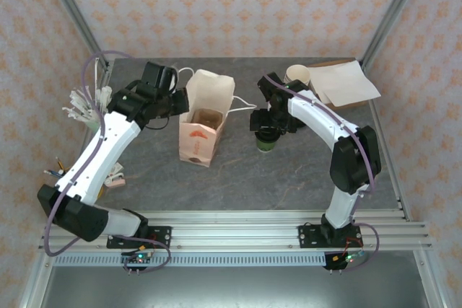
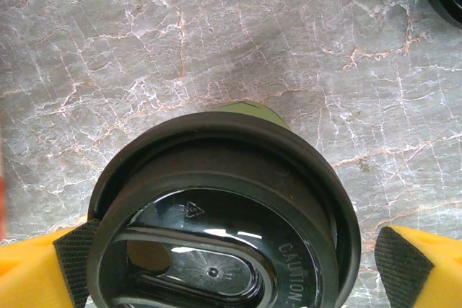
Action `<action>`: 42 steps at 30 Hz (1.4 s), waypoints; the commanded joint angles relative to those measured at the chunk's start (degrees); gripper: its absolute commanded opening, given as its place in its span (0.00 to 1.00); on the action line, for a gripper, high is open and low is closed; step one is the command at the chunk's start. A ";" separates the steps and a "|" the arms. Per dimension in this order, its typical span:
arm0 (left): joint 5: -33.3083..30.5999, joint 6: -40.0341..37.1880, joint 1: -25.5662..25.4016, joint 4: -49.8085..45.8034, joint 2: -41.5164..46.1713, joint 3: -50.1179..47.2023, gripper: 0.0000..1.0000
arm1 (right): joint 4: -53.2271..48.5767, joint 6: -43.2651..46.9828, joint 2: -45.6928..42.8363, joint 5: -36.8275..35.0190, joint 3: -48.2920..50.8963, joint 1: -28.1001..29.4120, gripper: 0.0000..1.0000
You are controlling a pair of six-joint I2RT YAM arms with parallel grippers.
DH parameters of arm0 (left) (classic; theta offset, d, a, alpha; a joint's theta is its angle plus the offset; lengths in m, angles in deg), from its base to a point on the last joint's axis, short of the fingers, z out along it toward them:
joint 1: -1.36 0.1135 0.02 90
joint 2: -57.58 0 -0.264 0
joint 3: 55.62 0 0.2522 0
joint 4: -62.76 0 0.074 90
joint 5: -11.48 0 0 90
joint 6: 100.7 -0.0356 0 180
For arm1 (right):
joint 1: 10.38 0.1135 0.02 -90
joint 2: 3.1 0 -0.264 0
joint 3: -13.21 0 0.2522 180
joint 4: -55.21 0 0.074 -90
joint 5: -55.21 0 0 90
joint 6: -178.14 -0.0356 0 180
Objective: Pack the takeout coffee
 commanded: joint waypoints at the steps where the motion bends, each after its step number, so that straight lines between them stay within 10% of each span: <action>1: -0.95 8.67 -0.42 3.56 2.58 -2.89 0.00 | 0.26 -0.75 -1.06 0.47 -1.29 0.27 0.99; 42: -2.23 9.17 -1.30 1.65 1.15 -3.83 0.00 | -5.46 -0.45 1.01 -3.24 -2.54 1.77 0.99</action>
